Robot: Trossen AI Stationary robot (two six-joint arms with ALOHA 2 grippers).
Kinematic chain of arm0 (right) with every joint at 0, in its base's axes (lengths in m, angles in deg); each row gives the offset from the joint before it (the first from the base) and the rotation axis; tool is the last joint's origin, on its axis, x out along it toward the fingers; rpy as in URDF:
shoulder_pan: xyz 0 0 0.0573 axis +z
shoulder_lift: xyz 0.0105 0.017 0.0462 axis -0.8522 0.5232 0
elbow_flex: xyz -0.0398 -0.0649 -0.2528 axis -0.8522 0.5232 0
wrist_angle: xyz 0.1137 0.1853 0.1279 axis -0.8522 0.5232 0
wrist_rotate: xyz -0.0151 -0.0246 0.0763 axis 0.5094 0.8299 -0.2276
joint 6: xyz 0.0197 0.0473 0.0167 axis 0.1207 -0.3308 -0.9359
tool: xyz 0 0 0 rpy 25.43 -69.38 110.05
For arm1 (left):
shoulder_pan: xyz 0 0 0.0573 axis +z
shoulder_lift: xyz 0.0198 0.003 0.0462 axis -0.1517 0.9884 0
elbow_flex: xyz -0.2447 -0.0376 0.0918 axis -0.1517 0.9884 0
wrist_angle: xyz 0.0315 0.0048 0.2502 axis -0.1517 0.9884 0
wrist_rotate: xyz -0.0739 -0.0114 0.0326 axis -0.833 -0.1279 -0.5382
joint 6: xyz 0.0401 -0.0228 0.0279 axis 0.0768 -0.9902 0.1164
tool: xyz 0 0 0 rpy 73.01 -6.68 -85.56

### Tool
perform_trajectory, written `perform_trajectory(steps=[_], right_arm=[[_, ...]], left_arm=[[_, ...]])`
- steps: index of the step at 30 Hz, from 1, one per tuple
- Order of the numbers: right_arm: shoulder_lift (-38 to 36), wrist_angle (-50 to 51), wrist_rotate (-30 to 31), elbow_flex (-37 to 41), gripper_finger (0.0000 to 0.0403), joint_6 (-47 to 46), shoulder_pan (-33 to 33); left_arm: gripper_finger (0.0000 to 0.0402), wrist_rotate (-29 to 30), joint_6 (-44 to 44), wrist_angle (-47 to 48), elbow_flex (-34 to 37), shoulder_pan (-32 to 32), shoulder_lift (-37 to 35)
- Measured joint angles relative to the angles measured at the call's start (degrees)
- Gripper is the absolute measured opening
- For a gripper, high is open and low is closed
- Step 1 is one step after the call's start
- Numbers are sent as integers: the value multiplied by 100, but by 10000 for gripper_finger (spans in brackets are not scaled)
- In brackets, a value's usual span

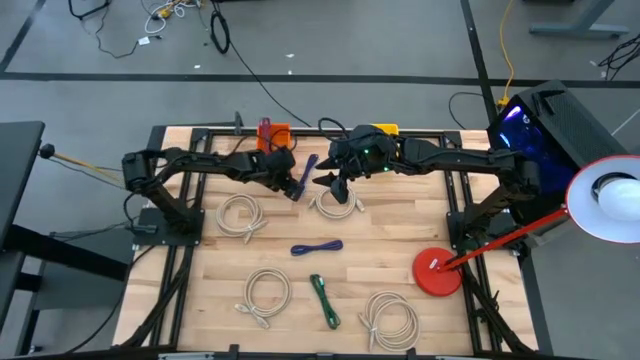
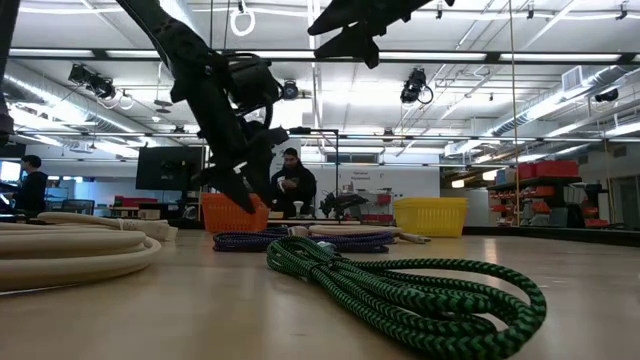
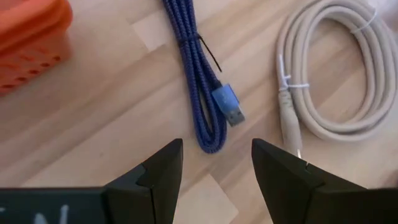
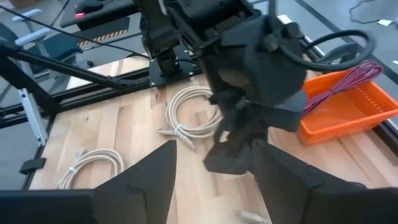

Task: Pick & Place USB Port
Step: Put the blue patterned charger cable into the orange bin

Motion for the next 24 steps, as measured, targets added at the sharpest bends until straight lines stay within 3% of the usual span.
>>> perform_trajectory(steps=[24], right_arm=[[0,-8,-24,2,210,-2,-2]], left_arm=[[197,159,45,-352,-151,102,558]])
